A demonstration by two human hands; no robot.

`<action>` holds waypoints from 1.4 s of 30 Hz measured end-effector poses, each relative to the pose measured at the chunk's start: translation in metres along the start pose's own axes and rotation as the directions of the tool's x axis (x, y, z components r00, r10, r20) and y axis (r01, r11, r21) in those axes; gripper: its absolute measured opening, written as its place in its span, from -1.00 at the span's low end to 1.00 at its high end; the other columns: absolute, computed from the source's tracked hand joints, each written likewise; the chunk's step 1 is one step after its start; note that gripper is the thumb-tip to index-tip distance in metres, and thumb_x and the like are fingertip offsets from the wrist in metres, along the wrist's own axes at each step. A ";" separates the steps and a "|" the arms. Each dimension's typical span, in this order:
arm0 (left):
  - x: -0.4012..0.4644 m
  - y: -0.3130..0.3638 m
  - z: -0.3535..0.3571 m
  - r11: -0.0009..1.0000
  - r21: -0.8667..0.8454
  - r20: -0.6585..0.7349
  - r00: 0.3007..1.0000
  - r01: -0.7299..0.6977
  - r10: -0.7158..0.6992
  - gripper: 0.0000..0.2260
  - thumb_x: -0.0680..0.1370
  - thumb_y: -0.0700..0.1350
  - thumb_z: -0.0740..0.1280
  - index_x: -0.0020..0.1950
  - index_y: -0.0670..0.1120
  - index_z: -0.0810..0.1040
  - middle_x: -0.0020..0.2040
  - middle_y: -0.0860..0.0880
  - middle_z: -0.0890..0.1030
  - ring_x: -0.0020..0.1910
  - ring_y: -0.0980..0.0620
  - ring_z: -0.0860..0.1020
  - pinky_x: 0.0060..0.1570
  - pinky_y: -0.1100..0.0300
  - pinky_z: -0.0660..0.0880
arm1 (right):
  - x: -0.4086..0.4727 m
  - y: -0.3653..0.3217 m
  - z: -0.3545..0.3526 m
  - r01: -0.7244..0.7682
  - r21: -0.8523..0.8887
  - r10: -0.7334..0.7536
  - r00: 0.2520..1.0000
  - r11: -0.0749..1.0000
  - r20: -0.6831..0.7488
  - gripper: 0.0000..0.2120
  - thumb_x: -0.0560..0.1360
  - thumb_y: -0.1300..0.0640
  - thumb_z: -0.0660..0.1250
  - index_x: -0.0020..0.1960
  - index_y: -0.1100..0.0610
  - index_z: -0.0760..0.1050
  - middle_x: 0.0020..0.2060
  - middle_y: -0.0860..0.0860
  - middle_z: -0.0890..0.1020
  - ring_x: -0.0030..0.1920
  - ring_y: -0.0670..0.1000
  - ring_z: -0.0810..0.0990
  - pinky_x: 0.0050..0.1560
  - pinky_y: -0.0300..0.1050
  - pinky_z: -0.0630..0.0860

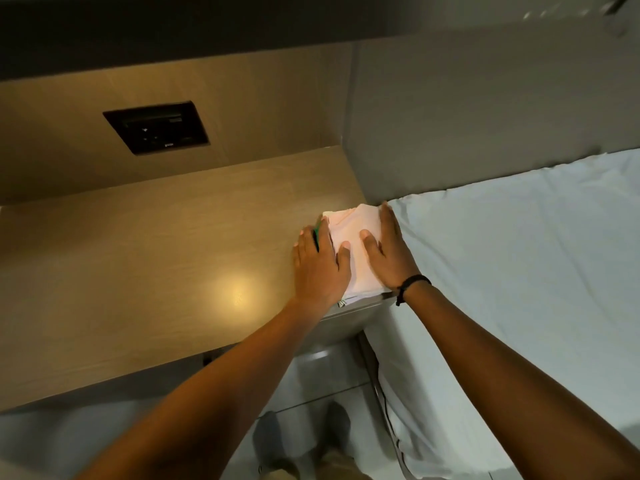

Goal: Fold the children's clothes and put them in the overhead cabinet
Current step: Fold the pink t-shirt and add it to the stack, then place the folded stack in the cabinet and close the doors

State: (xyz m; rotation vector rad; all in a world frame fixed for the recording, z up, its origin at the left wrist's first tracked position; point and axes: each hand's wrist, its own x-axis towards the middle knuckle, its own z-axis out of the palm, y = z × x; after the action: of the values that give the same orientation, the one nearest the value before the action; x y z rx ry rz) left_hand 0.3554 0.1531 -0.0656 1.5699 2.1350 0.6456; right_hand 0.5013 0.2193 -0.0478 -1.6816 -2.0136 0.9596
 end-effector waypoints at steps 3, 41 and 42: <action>-0.013 0.023 0.009 0.998 -0.046 0.053 0.998 0.049 -0.046 -0.40 0.71 0.19 0.06 0.72 0.04 0.07 0.66 -0.17 0.24 0.63 -0.22 0.19 0.59 -0.18 0.12 | -0.016 0.011 -0.007 -0.241 0.179 0.230 0.970 0.954 0.080 -0.40 0.67 -0.25 0.10 0.61 0.00 0.15 0.47 0.15 0.44 0.35 0.19 0.50 0.25 0.09 0.52; -0.041 0.178 -0.415 0.930 -0.148 -0.271 0.918 -0.335 0.288 -0.56 0.76 -0.03 0.12 0.65 -0.06 0.33 0.54 -0.19 0.46 0.46 -0.22 0.46 0.41 0.00 0.43 | -0.128 -0.372 -0.254 0.178 0.009 -0.174 0.972 0.984 -0.158 -0.42 0.68 -0.21 0.14 0.42 0.24 0.47 0.30 0.19 0.60 0.12 0.16 0.58 0.05 -0.08 0.43; -0.036 0.179 -0.413 0.937 -0.123 -0.256 0.922 -0.328 0.290 -0.56 0.75 -0.03 0.10 0.65 -0.05 0.33 0.52 -0.21 0.47 0.44 -0.23 0.47 0.39 -0.02 0.45 | -0.121 -0.372 -0.256 0.162 -0.038 -0.166 0.974 0.986 -0.157 -0.42 0.68 -0.21 0.13 0.42 0.24 0.47 0.31 0.20 0.59 0.14 0.17 0.57 0.07 -0.08 0.42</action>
State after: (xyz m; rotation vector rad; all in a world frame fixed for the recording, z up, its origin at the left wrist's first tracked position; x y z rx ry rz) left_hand 0.2647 0.1137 0.3748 1.8327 1.9419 1.1337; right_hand 0.4264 0.1483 0.4080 -1.5234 -2.0282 0.7228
